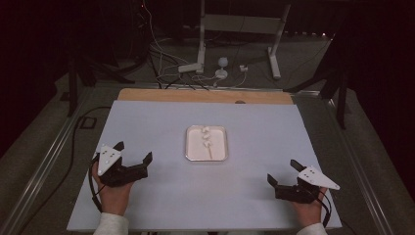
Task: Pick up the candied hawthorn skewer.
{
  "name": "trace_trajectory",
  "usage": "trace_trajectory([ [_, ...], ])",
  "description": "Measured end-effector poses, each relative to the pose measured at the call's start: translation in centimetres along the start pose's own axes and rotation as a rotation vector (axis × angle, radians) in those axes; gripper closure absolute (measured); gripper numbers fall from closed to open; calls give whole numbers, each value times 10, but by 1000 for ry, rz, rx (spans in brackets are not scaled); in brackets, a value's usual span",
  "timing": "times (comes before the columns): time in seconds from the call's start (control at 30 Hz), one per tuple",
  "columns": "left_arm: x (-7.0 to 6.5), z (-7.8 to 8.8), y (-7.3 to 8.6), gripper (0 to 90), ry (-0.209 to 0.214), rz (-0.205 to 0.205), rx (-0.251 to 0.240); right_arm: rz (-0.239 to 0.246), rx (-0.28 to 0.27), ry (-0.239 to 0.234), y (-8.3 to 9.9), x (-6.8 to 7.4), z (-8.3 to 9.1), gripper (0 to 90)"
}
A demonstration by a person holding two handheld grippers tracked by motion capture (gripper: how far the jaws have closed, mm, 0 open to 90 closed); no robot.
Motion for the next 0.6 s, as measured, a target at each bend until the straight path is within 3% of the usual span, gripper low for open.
trace_trajectory([
  [0.2,-8,-16,-4,7,27,16,17,2,2,8,0,-1,0,0],
  [0.6,-24,-45,-13,7,55,-2,20,-10,1,17,1,-4,0,0],
])
Point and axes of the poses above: each handheld gripper's, and its own axes: z roughly backward along the jaws, y roughly out of its underside, x roughly to its left, the point moved 7 cm from there along -z, roughly forward along the jaws, and after that the axes turned 1 degree about y, right-handed, at the moved point
